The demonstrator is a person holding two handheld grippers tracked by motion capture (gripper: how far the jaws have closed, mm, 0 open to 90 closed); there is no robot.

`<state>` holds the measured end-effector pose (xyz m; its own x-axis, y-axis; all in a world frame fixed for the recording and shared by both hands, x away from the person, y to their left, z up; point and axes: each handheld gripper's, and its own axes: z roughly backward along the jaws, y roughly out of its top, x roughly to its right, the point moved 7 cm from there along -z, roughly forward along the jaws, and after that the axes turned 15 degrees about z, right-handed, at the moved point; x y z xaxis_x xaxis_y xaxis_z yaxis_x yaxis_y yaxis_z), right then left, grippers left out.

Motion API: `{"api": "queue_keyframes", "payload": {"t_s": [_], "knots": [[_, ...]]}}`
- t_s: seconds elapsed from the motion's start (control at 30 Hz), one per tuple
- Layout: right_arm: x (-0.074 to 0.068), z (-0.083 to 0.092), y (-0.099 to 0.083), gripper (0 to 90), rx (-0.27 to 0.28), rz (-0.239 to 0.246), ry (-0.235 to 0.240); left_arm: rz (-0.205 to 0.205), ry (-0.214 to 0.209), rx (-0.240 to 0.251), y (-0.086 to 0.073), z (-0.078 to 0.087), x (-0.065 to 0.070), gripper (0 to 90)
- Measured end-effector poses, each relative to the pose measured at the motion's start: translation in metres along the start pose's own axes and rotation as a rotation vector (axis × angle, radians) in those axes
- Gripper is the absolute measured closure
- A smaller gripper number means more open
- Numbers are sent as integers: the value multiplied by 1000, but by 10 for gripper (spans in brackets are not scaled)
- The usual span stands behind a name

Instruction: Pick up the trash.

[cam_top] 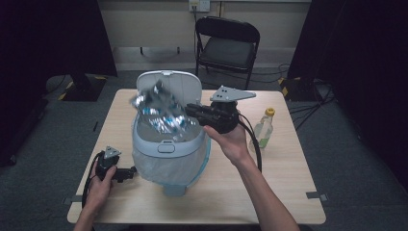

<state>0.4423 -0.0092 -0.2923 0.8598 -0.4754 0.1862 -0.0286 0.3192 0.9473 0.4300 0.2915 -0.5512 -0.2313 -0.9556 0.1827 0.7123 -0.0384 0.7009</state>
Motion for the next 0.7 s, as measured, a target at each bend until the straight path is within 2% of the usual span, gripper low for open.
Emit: {"api": "queue_keyframes", "payload": {"t_s": [0.2,0.33,0.43,0.57,0.7], "knots": [[3,1,-2,756,-1,-10,-12,0,0,0,0,0,0,50],[3,1,-3,692,-5,-13,-13,0,2,0,0,0,0,50],[3,3,-6,648,14,-36,-7,0,-1,0,0,0,0,50],[5,6,-14,613,2,-47,-7,1,-1,0,0,0,0,50],[9,14,-15,578,16,-51,-15,0,2,1,0,0,0,50]]}}
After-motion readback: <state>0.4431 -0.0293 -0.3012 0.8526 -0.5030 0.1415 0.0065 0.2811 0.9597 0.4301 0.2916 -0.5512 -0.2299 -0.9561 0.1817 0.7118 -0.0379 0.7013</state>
